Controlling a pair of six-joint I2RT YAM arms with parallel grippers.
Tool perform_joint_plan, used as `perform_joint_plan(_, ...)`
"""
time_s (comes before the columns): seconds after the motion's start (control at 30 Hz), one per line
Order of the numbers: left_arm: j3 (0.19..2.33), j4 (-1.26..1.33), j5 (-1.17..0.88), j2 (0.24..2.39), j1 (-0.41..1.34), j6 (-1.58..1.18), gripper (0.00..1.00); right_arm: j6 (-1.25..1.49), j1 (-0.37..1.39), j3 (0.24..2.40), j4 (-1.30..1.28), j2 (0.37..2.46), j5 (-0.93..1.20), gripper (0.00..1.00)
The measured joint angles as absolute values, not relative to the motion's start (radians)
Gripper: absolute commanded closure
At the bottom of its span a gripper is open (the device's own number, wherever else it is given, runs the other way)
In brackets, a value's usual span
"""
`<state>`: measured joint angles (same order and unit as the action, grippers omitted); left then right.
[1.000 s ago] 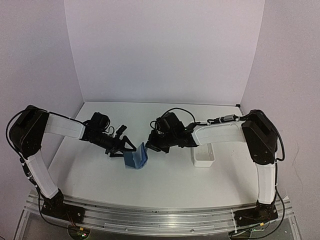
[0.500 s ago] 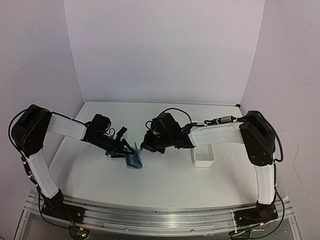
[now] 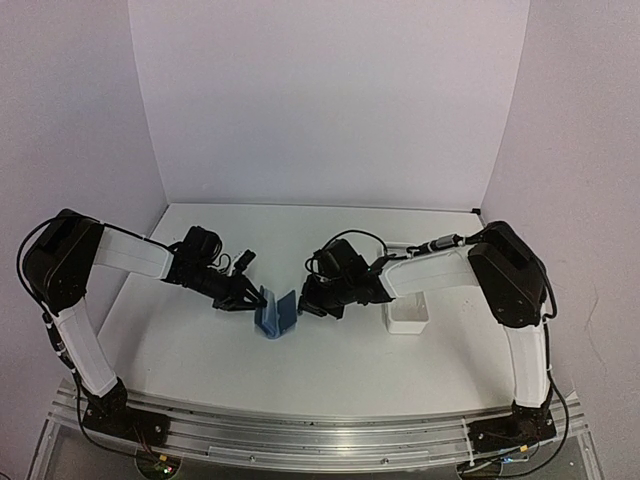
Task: Put the credit cards into the card holder
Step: Open the card holder at the center of the board.
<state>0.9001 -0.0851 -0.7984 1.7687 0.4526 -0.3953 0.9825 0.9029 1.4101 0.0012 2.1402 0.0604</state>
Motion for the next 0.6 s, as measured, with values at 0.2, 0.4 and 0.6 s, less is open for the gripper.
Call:
perform_joint_plan(0.2, 0.9, -0.063, -0.833, 1.769, 0.453, -0.401, 0.81, 0.982, 0.902, 1.406, -0.001, 2.145, 0.067, 1.0)
perform_joint_plan(0.4, 0.901, -0.041, -0.844, 1.771, 0.453, -0.4, 0.92, 0.983, 0.902, 1.407, -0.002, 2.171, 0.082, 1.0)
perform_joint_plan(0.6, 0.916, -0.048, -0.816, 1.795, 0.453, -0.38, 1.0, 0.979, 0.902, 1.411, -0.003, 2.178, 0.084, 0.89)
